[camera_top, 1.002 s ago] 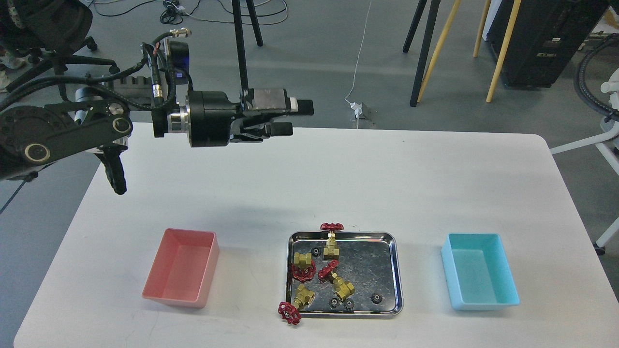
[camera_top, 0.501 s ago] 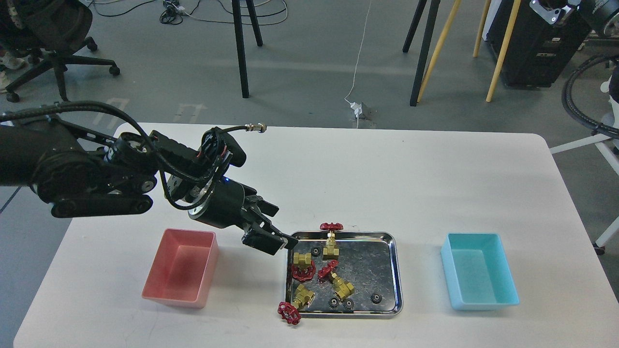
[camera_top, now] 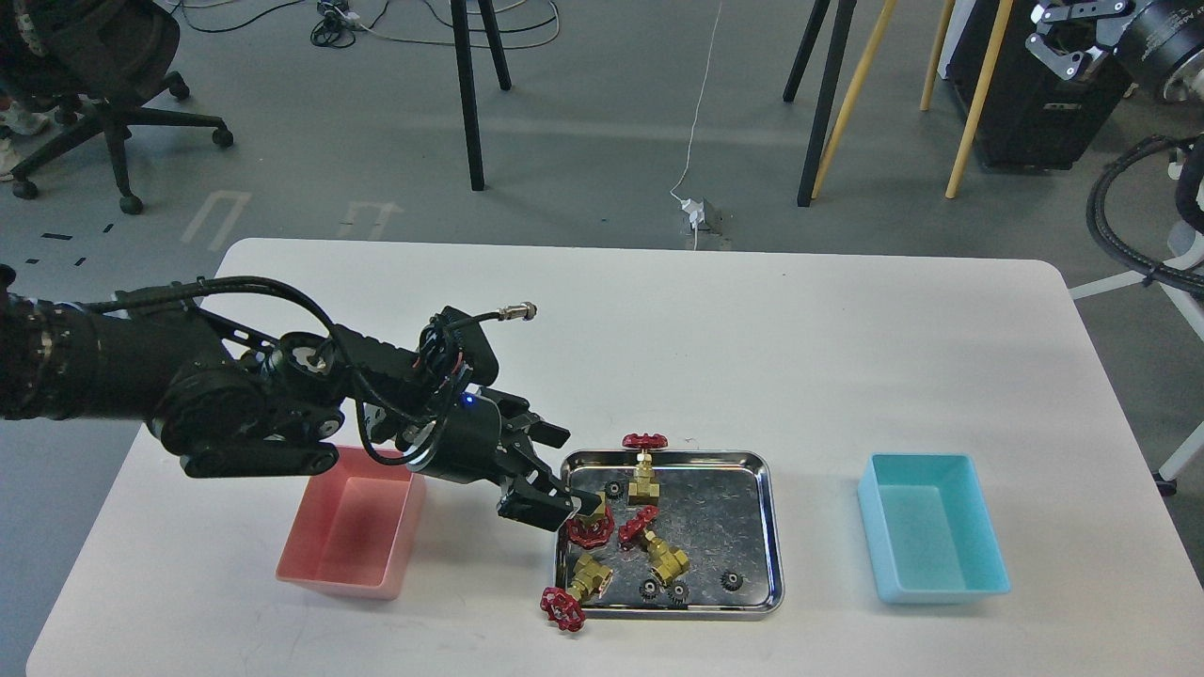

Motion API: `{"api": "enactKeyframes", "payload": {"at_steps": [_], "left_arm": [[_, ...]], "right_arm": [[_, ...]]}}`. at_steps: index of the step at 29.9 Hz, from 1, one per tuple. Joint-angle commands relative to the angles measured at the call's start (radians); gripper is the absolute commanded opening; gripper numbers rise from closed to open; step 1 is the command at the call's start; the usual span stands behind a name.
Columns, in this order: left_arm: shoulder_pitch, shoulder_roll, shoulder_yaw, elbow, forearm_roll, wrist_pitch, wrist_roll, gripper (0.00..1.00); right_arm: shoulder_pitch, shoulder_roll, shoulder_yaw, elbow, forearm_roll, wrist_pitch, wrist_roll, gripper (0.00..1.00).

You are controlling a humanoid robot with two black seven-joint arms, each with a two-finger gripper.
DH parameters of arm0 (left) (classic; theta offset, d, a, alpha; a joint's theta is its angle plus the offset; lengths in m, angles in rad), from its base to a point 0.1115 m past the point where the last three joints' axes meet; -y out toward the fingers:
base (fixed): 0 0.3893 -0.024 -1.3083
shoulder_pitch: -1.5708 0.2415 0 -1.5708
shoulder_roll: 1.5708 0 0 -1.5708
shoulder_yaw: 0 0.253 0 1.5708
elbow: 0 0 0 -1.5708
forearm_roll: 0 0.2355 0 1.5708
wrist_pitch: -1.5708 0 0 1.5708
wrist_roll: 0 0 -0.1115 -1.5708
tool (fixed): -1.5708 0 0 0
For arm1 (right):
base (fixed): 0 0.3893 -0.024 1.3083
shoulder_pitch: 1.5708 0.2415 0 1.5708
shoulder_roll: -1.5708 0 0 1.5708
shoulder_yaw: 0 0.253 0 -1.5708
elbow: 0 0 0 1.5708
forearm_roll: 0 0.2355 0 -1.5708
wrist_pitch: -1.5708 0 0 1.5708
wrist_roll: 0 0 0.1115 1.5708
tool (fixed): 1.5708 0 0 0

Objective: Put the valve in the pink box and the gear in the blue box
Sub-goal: 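Lower the left gripper onto a red-handled valve at the tray's edge, then close the left gripper on the red-handled valve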

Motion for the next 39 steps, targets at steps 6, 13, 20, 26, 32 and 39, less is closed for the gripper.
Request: {"api": "enactKeyframes", "payload": {"at_steps": [6,13,20,26,32,39], "left_arm": [[0.078,-0.048,-0.004,0.084,0.004,0.015,0.0,0.98],[0.098,-0.05,-0.004,0.082,0.004,0.035,0.0,0.9],[0.127,-0.053,-0.004,0.087,0.004,0.037,0.0,0.9],[0.155,-0.071,-0.004,0.104,0.004,0.07,0.0,0.86],[0.181,-0.096,-0.002,0.154,0.016,0.098,0.0,0.81],[0.185,-0.097,-0.002,0.156,0.016,0.101,0.0,0.72]], "right_arm": [[-0.003,-0.002,-0.002,0.0,0.0,0.0,0.0,1.0],[-0.022,-0.002,0.0,0.0,0.0,0.0,0.0,1.0],[-0.029,-0.002,0.002,0.0,0.0,0.0,0.0,1.0],[-0.029,-0.002,0.0,0.0,0.0,0.0,0.001,1.0],[-0.029,0.0,0.008,0.001,0.002,0.0,0.005,1.0],[-0.034,-0.002,0.008,0.001,0.002,0.0,0.003,1.0]]}}
